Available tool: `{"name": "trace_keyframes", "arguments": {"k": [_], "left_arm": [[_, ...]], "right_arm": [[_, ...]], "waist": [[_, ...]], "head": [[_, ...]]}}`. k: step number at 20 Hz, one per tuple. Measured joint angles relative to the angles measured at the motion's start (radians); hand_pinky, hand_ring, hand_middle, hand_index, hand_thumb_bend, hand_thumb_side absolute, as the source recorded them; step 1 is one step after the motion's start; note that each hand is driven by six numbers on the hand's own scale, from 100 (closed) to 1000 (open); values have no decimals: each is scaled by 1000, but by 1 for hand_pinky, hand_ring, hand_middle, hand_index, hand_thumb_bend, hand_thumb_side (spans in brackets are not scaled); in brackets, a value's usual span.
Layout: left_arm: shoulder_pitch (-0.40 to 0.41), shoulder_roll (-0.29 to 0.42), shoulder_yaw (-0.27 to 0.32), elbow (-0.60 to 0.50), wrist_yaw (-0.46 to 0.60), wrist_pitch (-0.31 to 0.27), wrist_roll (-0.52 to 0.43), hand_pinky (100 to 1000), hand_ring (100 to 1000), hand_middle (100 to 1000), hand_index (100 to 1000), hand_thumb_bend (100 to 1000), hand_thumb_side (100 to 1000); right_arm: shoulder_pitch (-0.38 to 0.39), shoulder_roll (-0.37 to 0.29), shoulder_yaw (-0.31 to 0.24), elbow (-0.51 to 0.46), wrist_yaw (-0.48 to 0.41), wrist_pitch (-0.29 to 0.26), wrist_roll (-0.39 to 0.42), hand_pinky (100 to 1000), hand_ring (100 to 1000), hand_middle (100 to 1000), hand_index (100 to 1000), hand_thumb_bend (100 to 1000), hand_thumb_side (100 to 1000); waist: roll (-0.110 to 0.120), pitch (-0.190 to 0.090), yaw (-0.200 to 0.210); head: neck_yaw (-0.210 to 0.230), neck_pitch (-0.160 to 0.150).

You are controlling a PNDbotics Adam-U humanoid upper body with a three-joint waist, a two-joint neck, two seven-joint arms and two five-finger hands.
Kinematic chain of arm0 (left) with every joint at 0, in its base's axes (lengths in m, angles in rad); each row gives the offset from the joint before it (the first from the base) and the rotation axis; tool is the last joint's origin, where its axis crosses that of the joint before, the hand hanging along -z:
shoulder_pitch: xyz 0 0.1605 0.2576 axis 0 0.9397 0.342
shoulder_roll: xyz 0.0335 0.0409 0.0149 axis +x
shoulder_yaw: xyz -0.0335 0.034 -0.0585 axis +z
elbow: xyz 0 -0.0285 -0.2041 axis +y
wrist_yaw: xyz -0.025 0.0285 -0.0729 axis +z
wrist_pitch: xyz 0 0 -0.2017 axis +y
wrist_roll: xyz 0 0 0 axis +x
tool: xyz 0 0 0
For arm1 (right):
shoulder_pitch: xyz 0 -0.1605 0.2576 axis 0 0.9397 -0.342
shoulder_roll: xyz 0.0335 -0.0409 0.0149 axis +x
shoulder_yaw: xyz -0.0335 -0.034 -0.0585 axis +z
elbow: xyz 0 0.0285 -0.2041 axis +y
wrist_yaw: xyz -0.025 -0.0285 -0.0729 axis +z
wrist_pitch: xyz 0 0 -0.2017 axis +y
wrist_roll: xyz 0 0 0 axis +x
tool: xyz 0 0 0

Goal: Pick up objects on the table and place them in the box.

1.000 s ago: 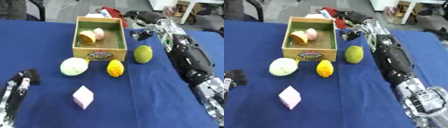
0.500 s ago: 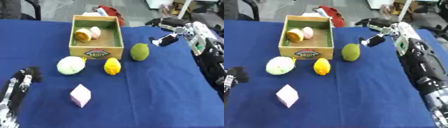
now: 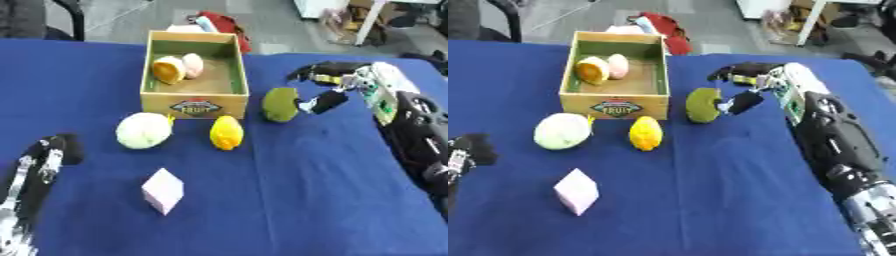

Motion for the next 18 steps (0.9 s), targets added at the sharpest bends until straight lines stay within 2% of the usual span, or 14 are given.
{"name": "trace_keyframes", "arguments": {"k": [6, 8, 9, 10, 11, 12, 13, 14, 15, 16, 17, 18], "left_arm": [[-1, 0, 0, 0, 0, 0, 0, 659, 609, 587, 750, 100, 763], [-1, 0, 0, 0, 0, 0, 0, 659, 609, 587, 750, 100, 762], [-1, 0, 0, 0, 0, 0, 0, 659, 609, 588, 750, 100, 762], [-2, 0, 0, 0, 0, 0, 0, 660, 609, 588, 750, 100, 762], [-2, 0, 0, 0, 0, 0, 0, 659, 609, 587, 750, 100, 762], [-2, 0, 0, 0, 0, 0, 0, 659, 609, 587, 750, 100, 762], [-2, 0, 0, 0, 0, 0, 0, 660, 609, 587, 750, 100, 761], [-2, 0, 0, 0, 0, 0, 0, 660, 609, 587, 750, 100, 761], [-2, 0, 0, 0, 0, 0, 0, 660, 608, 587, 750, 100, 760], [-3, 0, 0, 0, 0, 0, 0, 660, 608, 587, 750, 100, 760], [-3, 0, 0, 0, 0, 0, 0, 660, 608, 587, 750, 100, 760], [-3, 0, 0, 0, 0, 0, 0, 660, 608, 587, 750, 100, 760]], "right_arm": [[-5, 27, -8, 47, 75, -3, -55, 831, 892, 882, 963, 100, 521], [-8, 35, -12, 57, 91, 1, -76, 825, 888, 874, 951, 100, 450], [-11, 40, -13, 61, 103, 4, -87, 814, 877, 853, 930, 100, 337], [-13, 44, -13, 62, 118, 8, -99, 800, 855, 818, 884, 100, 300], [-13, 49, -13, 63, 135, 14, -115, 786, 827, 772, 815, 100, 302], [-13, 54, -15, 65, 152, 23, -137, 786, 827, 770, 815, 100, 297], [-13, 59, -17, 67, 169, 32, -164, 772, 802, 711, 743, 100, 296], [-13, 64, -19, 68, 189, 43, -196, 766, 791, 687, 704, 100, 294], [-13, 68, -20, 69, 208, 54, -231, 750, 766, 635, 594, 100, 277], [-13, 72, -21, 69, 226, 65, -272, 744, 756, 618, 557, 100, 266], [-13, 76, -25, 69, 244, 77, -317, 728, 728, 580, 472, 100, 235], [-12, 79, -27, 69, 258, 88, -366, 723, 718, 570, 449, 100, 227]], "waist": [[0, 0, 3], [0, 0, 3], [0, 0, 3], [0, 0, 3], [0, 0, 4], [0, 0, 4], [0, 0, 5], [0, 0, 6], [0, 0, 7], [0, 0, 7], [0, 0, 8], [0, 0, 8]], "head": [[0, 0], [-1, 0], [-1, 0], [-2, 0], [-2, 0], [-4, 0], [-4, 0], [-5, 0], [-5, 0], [-5, -1], [-5, -1], [-5, -1]]}}
